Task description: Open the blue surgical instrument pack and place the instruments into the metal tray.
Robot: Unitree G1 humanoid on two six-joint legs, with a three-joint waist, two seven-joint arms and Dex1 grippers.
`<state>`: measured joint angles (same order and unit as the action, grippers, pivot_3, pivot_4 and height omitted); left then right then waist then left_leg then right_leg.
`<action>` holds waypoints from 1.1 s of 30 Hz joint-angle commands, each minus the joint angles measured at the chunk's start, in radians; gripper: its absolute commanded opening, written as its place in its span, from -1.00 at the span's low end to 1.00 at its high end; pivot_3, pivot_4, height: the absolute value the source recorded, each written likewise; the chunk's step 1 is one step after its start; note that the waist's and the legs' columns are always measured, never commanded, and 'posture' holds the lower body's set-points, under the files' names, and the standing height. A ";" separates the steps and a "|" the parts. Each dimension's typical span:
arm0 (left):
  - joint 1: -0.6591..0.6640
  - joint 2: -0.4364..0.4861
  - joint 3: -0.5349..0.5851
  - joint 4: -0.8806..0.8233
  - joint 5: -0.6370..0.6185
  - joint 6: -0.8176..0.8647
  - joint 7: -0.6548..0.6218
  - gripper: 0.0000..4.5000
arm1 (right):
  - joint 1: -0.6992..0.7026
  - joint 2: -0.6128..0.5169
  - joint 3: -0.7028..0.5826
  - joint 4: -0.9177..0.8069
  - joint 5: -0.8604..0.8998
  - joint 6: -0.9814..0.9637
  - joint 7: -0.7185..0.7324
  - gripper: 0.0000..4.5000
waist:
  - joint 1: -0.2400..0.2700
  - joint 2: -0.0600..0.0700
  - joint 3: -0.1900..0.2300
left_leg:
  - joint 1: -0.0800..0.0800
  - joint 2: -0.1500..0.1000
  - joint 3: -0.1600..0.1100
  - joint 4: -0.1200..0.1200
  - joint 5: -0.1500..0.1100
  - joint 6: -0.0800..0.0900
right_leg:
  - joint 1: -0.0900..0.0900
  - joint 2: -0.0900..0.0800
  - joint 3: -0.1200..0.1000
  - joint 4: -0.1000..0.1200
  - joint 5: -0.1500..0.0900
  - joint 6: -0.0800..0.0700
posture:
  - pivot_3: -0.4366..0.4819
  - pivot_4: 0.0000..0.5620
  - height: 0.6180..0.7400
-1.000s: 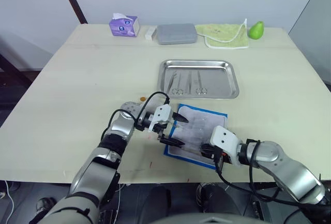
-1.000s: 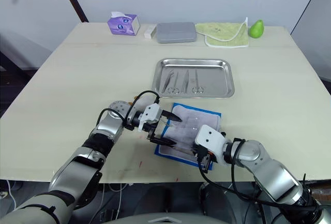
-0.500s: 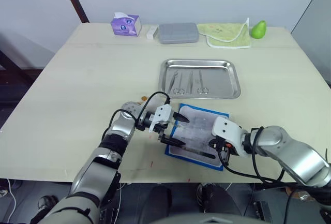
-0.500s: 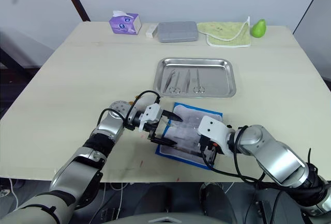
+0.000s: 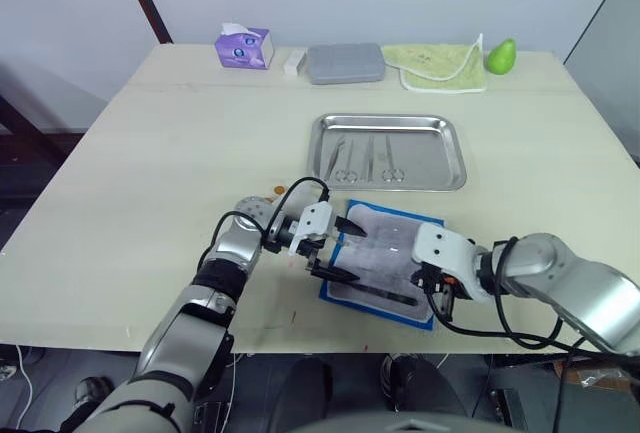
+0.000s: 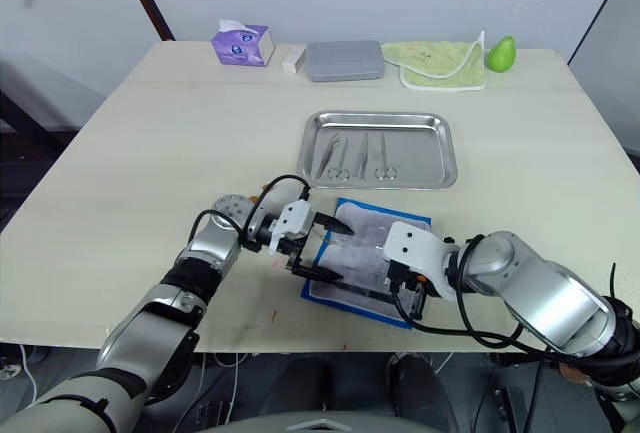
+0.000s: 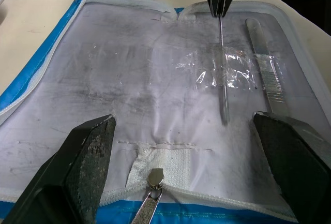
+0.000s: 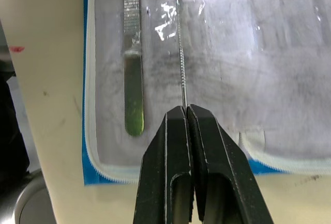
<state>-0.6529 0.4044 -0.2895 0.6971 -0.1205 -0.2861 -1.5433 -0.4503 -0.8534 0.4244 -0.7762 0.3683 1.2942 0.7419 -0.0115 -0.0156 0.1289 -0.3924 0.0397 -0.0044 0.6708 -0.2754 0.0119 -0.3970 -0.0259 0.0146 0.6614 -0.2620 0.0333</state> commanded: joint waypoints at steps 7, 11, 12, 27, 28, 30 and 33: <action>0.020 -0.002 -0.036 0.044 0.053 0.006 0.006 1.00 | 0.026 -0.147 -0.126 -0.070 0.064 -0.007 0.047 -0.98 | 0.002 0.001 0.001 | -0.001 -0.001 0.000 0.000 0.000 0.000 | 0.000 -0.001 0.000 0.000 0.000 0.000 | -0.05 -0.47 0.93; 0.019 -0.003 -0.035 0.047 0.053 0.005 0.006 1.00 | 0.067 -0.217 -0.192 -0.087 0.095 -0.032 0.075 -0.98 | 0.002 0.002 0.001 | -0.001 -0.001 0.000 0.000 0.000 0.000 | 0.000 -0.001 -0.001 0.000 0.000 0.000 | -0.05 -0.47 0.93; 0.018 -0.004 -0.035 0.048 0.053 0.004 0.006 1.00 | 0.077 -0.234 -0.209 -0.091 0.103 -0.039 0.083 -0.98 | 0.003 0.002 0.001 | -0.001 -0.001 0.000 0.000 0.000 0.000 | 0.000 -0.001 -0.001 0.000 0.000 0.000 | -0.05 -0.47 0.93; 0.021 -0.017 -0.031 0.053 0.051 -0.001 0.021 1.00 | 0.068 -0.106 -0.592 0.014 0.319 -0.011 0.050 -0.98 | 0.008 0.004 0.002 | 0.000 -0.001 0.000 0.000 0.000 0.000 | 0.000 -0.001 0.000 0.000 0.000 0.000 | -0.05 -0.47 0.93; 0.021 -0.018 -0.030 0.052 0.051 -0.001 0.024 1.00 | 0.047 -0.058 -0.592 0.029 0.314 -0.011 0.010 -0.98 | 0.008 0.004 0.002 | -0.001 -0.001 0.000 0.000 0.000 0.000 | 0.000 -0.001 -0.001 0.000 0.000 0.000 | -0.05 -0.47 0.93; 0.024 -0.018 -0.028 0.050 0.051 0.000 0.027 1.00 | 0.009 0.011 -0.585 0.059 0.309 0.007 -0.058 -0.98 | 0.007 0.004 0.002 | -0.001 -0.001 0.000 0.000 0.000 0.000 | 0.000 -0.001 -0.001 0.000 0.000 0.000 | -0.05 -0.47 0.93; 0.028 -0.019 -0.027 0.046 0.050 0.001 0.033 1.00 | -0.061 0.073 -0.535 0.117 0.262 0.048 -0.159 -0.98 | 0.006 0.005 0.002 | -0.001 -0.001 0.000 0.000 0.000 0.000 | 0.000 -0.001 0.000 0.000 0.000 0.001 | -0.05 -0.47 0.93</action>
<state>-0.6579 0.3825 -0.2852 0.7154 -0.1193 -0.2935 -1.5218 -0.4731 -0.7893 -0.1124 -0.6810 0.6583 1.3176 0.6427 -0.0058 -0.0109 0.1310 -0.3933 0.0384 -0.0041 0.6712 -0.2754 0.0119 -0.3970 -0.0274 0.0147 0.6617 -0.2619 0.0338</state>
